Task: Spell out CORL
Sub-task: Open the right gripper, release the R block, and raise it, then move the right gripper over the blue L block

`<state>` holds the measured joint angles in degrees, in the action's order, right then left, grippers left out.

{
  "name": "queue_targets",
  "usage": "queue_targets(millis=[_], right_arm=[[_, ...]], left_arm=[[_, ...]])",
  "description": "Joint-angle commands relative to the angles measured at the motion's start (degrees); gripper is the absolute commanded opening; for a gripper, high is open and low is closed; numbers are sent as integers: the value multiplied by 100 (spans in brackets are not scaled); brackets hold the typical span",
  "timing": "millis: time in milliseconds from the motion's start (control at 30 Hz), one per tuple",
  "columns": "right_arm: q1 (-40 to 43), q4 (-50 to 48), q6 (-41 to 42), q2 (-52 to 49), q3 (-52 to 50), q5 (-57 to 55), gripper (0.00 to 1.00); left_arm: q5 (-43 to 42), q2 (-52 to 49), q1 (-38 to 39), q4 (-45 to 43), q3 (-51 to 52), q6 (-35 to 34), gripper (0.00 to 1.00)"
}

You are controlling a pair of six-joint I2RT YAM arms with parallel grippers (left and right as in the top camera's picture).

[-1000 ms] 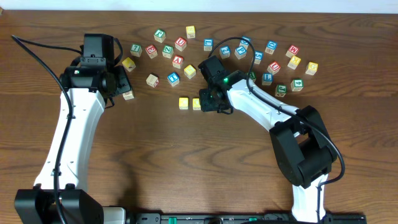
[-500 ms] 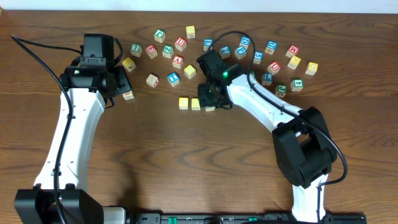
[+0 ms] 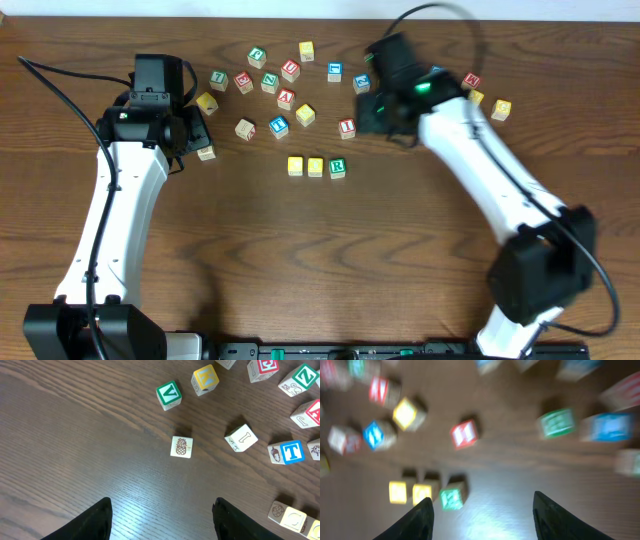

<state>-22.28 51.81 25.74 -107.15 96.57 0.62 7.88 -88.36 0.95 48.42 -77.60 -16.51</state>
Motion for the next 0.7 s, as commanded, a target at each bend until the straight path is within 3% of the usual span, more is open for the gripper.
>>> queue_targets(millis=[0, 300, 667], right_arm=[[439, 35, -120, 129, 76, -181, 58], [1296, 138, -164, 98, 72, -203, 57], [1438, 164, -334, -197, -76, -308, 55]], left_arm=[[46, -39, -17, 13, -17, -35, 64], [7, -39, -17, 17, -17, -186, 64], [7, -39, -17, 17, -17, -186, 64]])
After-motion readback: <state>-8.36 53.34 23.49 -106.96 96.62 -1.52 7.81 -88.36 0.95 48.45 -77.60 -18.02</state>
